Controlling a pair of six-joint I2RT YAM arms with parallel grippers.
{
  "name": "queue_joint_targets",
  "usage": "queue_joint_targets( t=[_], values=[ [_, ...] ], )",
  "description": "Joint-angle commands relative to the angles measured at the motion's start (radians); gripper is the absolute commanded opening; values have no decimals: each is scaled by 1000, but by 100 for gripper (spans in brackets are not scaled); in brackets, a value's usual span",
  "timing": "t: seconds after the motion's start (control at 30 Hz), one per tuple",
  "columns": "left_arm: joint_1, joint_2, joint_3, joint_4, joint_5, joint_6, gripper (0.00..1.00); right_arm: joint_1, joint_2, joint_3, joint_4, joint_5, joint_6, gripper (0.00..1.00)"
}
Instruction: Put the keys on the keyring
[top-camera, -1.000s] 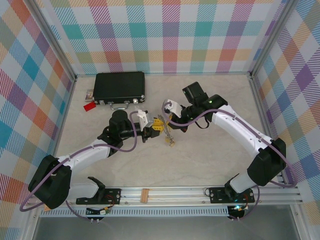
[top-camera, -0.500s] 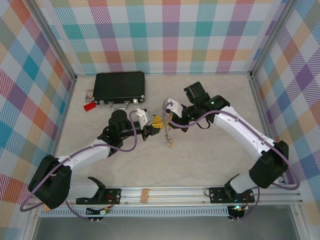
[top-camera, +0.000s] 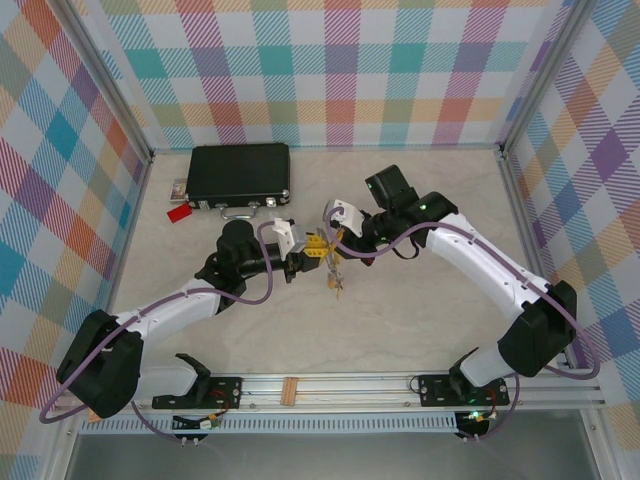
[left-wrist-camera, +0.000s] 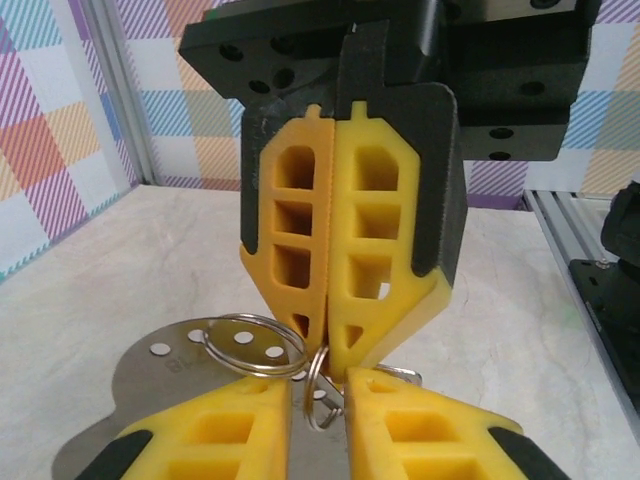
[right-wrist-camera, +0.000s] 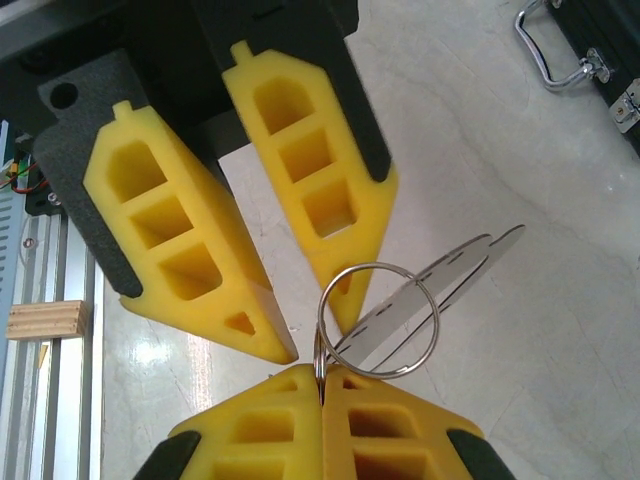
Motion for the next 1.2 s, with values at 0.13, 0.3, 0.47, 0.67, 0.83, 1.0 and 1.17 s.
queue_joint_targets(
  t=[0.13,0.3,0.47,0.67,0.83,1.0,1.17],
  values=[
    [-12,-6,28,-15,29,21,15,7,-11,-10,21,-30,-6,0],
    [-17,-2,29,-12,21,21,13,12,-7,-9,19,-33,-6,0],
    [-23,6,32,-14,18,22,10,15,-8,-8,20,-36,-6,0],
    [-27,9,39,-44,20,41,11,17,-12,-8,27,-38,-2,0],
    [-33,10,49,-78,27,60,7,17,-17,-12,32,-38,0,0],
    [-35,6,45,-66,24,54,0,17,-26,-19,40,-28,10,0],
    [-35,-10,9,34,-2,14,0,12,-61,-60,89,-4,54,6]
  ],
)
